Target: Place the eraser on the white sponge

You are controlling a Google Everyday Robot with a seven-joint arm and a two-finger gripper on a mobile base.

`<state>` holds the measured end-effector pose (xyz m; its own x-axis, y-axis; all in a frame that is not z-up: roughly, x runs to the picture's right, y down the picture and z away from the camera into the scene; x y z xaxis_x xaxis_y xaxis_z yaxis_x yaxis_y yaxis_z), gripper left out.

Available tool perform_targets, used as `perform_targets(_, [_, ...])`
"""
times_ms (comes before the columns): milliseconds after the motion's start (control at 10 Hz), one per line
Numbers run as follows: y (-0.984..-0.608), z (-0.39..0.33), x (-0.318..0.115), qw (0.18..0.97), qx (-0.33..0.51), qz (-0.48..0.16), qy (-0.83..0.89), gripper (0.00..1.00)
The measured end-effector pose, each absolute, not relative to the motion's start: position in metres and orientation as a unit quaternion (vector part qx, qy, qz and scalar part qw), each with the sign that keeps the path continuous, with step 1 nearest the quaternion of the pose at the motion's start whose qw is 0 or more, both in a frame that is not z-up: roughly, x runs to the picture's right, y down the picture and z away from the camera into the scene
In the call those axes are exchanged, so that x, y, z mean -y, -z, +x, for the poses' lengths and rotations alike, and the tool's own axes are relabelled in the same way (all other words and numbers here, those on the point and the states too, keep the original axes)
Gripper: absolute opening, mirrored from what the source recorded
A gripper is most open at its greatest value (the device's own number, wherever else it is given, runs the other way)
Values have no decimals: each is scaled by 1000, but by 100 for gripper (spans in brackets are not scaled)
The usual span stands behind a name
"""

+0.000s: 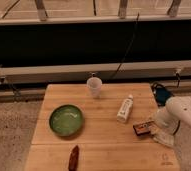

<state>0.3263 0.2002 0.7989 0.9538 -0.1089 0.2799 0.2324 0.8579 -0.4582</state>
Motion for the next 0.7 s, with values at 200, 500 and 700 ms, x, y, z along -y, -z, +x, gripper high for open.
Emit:
perform_targets(200, [-798, 326, -200, 956, 125, -252, 90, 44])
perform_targets(500, [-797, 326, -201, 955, 127, -253, 91, 36])
perform_targets(700, [-797, 326, -201, 955, 129, -252, 92, 36])
